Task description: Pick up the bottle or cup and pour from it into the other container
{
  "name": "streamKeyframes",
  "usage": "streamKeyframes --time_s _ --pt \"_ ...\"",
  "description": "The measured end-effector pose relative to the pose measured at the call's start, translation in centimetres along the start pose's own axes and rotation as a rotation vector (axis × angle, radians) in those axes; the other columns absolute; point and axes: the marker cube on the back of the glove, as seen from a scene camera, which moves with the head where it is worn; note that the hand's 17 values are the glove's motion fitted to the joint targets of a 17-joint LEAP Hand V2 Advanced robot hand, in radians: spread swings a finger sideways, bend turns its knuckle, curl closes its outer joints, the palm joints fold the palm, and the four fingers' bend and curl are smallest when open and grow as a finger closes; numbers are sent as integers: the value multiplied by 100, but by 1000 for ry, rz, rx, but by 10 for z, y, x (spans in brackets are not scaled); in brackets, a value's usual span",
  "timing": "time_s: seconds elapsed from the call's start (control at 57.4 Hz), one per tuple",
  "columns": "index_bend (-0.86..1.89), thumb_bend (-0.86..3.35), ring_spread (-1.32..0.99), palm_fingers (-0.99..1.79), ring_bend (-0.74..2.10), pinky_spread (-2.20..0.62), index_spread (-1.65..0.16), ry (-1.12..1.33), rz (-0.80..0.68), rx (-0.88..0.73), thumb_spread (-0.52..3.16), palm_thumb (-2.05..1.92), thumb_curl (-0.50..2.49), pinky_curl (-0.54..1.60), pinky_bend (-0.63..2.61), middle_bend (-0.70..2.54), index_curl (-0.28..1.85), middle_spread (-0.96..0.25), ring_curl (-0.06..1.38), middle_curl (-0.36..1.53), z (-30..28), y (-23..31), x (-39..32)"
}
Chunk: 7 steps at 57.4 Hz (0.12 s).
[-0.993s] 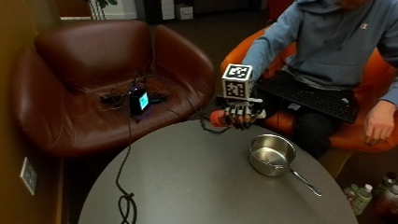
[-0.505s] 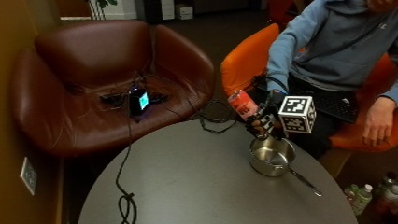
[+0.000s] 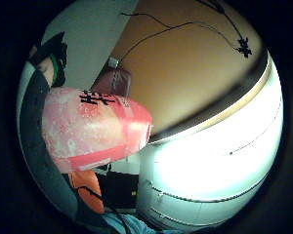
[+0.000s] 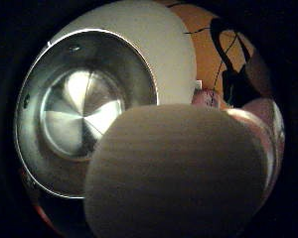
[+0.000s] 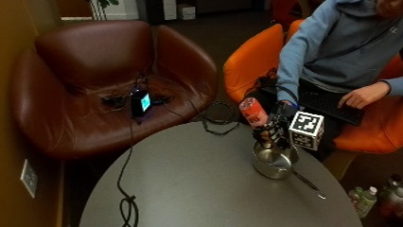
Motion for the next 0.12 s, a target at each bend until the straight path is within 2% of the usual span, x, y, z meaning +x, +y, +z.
streamKeyframes --time_s 0.122 --pt "15 -3 -24 111 27 -15 -23 -29 -2 -4 26 101 74 37 21 22 43 -15 43 50 3 1 -6"
